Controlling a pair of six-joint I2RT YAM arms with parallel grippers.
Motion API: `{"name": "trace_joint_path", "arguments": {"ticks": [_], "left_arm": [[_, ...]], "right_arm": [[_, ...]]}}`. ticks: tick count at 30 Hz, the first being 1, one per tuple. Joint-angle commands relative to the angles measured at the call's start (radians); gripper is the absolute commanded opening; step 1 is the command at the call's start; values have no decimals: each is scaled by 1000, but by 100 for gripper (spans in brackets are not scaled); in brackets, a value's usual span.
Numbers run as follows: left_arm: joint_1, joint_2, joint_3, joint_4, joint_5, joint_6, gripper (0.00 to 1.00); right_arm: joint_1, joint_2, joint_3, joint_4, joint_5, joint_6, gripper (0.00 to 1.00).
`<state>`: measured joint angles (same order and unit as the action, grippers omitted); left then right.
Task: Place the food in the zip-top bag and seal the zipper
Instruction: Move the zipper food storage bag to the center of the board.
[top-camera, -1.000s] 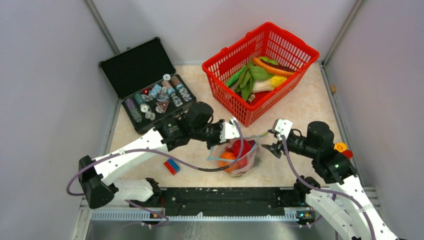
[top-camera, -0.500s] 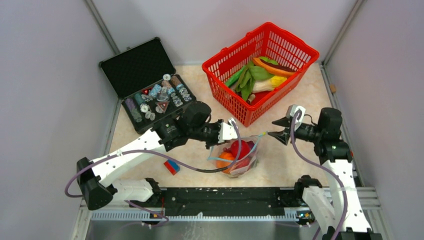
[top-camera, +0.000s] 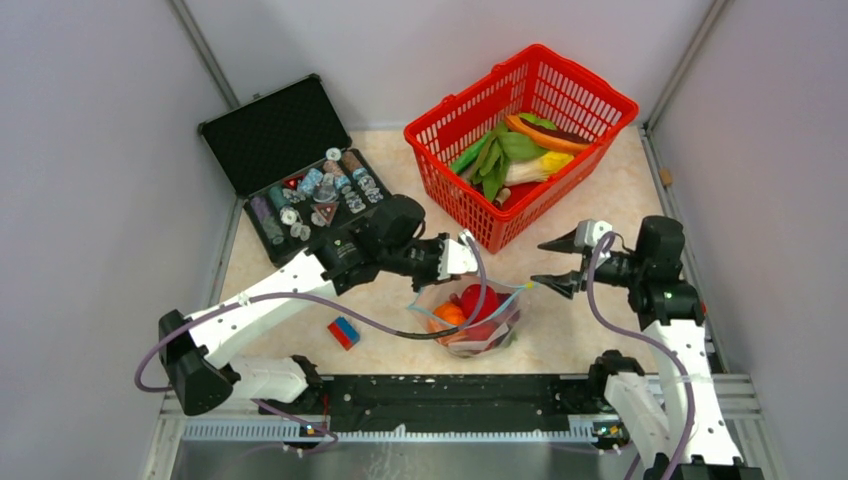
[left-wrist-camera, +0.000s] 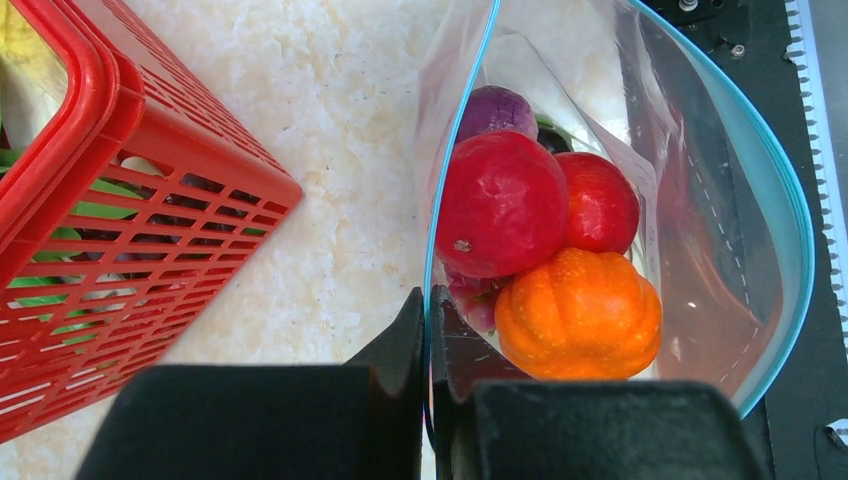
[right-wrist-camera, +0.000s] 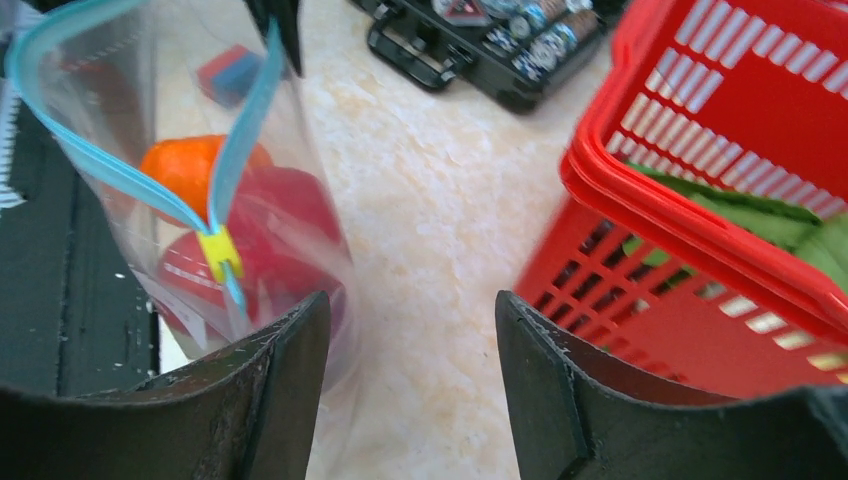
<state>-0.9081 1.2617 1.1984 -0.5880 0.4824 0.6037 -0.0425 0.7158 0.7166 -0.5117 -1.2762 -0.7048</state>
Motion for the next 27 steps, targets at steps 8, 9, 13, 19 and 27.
{"name": "trace_joint_path", "arguments": {"ticks": [8, 9, 13, 19, 27], "left_arm": [[22, 7, 64, -28, 12, 33, 0], [23, 8, 66, -34, 9, 32, 0], [28, 1, 66, -41, 21, 39, 0], [29, -4, 65, -50, 19, 47, 0], [29, -5, 63, -35, 47, 44, 0]], "right_arm": [[-5, -61, 199, -274, 219, -68, 63], [-5, -70, 210, -308, 200, -87, 65], [-5, -106, 208, -344, 103, -114, 69], [-5, -108, 189, -356, 16, -131, 72], [-4, -121, 79, -159, -80, 32, 69]]}}
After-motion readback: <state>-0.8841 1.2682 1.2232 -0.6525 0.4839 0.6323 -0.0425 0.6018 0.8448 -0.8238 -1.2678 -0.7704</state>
